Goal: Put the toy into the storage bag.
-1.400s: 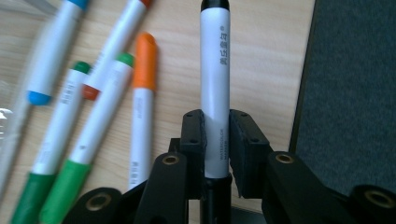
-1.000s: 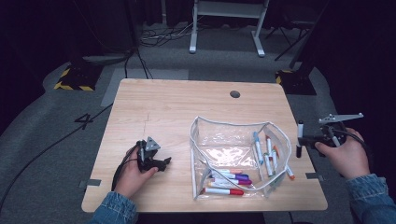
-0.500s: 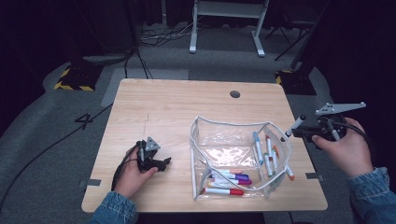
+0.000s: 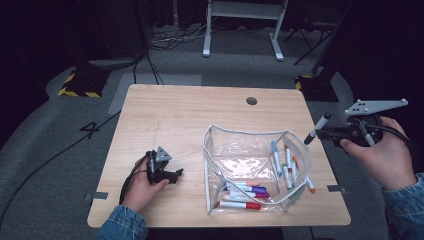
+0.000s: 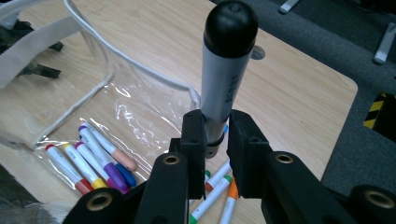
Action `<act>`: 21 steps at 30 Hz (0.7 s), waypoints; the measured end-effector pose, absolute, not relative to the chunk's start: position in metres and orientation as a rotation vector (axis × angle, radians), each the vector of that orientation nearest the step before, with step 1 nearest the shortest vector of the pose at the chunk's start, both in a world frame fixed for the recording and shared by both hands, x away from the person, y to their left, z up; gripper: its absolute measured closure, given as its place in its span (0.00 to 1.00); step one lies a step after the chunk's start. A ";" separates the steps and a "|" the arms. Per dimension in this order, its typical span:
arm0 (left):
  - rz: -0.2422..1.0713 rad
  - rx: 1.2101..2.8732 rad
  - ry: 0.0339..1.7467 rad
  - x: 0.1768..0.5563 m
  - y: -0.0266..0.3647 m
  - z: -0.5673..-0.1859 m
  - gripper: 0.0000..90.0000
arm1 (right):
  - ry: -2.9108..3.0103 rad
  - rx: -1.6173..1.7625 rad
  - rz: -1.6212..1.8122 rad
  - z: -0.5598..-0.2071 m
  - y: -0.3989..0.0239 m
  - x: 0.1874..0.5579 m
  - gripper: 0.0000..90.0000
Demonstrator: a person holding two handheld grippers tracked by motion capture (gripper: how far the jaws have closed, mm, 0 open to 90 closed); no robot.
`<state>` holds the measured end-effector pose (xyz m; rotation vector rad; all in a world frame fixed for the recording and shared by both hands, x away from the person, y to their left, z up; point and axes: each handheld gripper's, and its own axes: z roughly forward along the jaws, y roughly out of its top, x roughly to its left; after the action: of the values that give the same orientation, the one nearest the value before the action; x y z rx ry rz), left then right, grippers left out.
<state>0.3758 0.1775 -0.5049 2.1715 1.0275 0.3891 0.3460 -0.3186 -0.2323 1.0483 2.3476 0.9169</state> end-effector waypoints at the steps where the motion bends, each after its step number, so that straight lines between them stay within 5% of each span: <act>1: 0.389 2.168 1.030 0.376 0.177 -0.505 0.22 | 2.355 1.027 0.925 -0.228 -0.314 0.344 0.86; 21: 0.389 2.168 1.030 0.376 0.177 -0.505 0.22 | 2.640 0.850 0.961 -0.275 -0.232 0.352 0.86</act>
<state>0.3758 0.1773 -0.5051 2.1677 1.0300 0.3891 0.3522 -0.2320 -0.2749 0.8502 2.6401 0.9612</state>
